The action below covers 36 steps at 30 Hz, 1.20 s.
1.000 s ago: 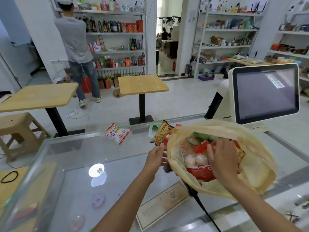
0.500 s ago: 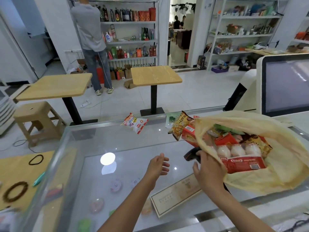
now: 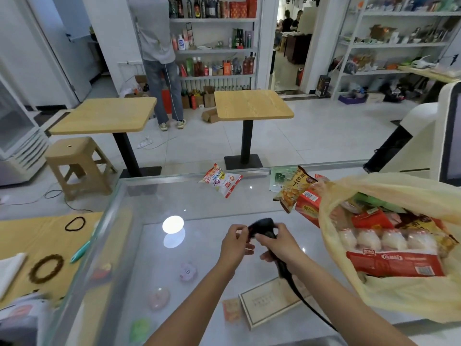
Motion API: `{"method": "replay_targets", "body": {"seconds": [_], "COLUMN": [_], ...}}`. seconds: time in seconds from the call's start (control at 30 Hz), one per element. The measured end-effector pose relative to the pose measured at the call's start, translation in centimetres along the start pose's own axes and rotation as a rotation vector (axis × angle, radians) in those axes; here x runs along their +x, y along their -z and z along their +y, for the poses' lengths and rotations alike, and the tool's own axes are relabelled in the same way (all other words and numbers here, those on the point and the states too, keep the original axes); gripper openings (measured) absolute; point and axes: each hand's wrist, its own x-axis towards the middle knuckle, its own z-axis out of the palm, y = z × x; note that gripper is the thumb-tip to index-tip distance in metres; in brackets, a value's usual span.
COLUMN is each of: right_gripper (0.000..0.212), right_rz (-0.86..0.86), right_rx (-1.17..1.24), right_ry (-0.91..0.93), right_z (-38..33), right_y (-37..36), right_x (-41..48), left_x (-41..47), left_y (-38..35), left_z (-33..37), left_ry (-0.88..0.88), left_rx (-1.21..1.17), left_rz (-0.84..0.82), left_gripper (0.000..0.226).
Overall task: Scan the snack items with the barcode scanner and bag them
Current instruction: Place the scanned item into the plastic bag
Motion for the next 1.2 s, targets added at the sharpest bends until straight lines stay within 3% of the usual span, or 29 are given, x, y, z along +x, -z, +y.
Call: {"method": "replay_targets", "body": {"seconds": [0.17,0.43,0.73,1.0,1.2], "right_gripper": [0.058,0.058,0.06,0.052,0.042], "right_rz": [-0.027,0.034,0.006,-0.007,-0.028], "right_rx": [-0.014,0.02,0.021,-0.001,0.024], "right_ry": [0.04,0.068,0.059,-0.036,-0.082], "right_z": [-1.8,-2.0,-2.2,-1.9,-2.0], "right_y": [-2.6,-0.7,0.5,0.7,1.3], "right_x": [3.2,6.9,8.8,9.8,8.8], "left_x": [2.1,6.0,11.2,13.1,8.8], "left_y": [2.0,1.9,1.3,0.8,1.5], "left_z": [-0.1,0.8,3.4,3.6,3.0], "left_ry": [0.003,-0.047,0.195,0.233,0.201], "left_rx": [0.04,0.311,0.254,0.122,0.051], "left_rz": [0.129,0.227,0.458,0.48,0.339], "left_gripper": [0.021,0.03,0.038,0.019,0.012]}}
